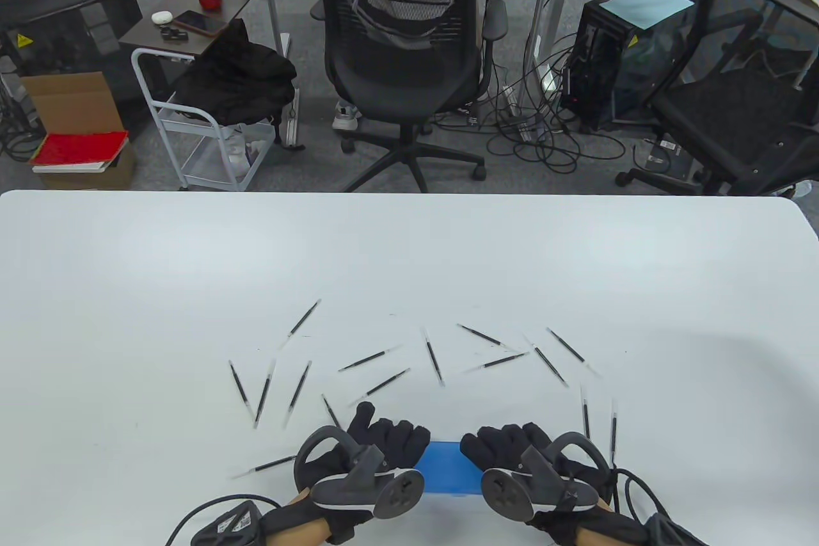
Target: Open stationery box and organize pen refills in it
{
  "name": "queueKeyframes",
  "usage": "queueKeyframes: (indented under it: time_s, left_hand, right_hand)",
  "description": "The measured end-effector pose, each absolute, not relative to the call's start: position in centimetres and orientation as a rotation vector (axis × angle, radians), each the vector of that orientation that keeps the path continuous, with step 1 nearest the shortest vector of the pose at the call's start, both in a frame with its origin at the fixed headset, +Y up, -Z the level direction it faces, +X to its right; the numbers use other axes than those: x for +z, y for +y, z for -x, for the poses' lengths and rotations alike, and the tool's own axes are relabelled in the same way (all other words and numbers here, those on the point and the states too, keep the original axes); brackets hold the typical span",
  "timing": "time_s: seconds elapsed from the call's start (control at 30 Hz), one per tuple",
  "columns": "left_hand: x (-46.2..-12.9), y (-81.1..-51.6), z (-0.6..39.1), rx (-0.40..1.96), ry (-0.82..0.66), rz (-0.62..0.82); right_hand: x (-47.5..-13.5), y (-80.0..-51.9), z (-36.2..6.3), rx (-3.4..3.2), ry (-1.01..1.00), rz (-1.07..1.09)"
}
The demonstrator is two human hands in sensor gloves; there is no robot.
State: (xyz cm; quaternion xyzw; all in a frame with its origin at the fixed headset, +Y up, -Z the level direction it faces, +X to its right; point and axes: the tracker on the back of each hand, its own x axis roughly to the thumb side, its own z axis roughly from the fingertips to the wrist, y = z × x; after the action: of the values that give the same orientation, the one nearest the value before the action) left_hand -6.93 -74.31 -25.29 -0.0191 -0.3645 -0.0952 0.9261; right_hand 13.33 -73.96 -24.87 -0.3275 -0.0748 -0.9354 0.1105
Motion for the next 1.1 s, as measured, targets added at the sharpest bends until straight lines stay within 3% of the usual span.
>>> queueKeyframes:
  time_s: [0.67, 1.1]
  left_hand:
    - [-24.4, -74.6, 5.9, -0.311, -0.722, -0.039]
    - [-24.8, -74.6, 6.1, -0.291, -0.680, -0.046]
  right_hand:
    - [-26.7, -71.7, -14.4, -2.898, -0.385, 1.029]
    - [-29.1, -71.5, -15.6, -3.032, -0.629, 1.068]
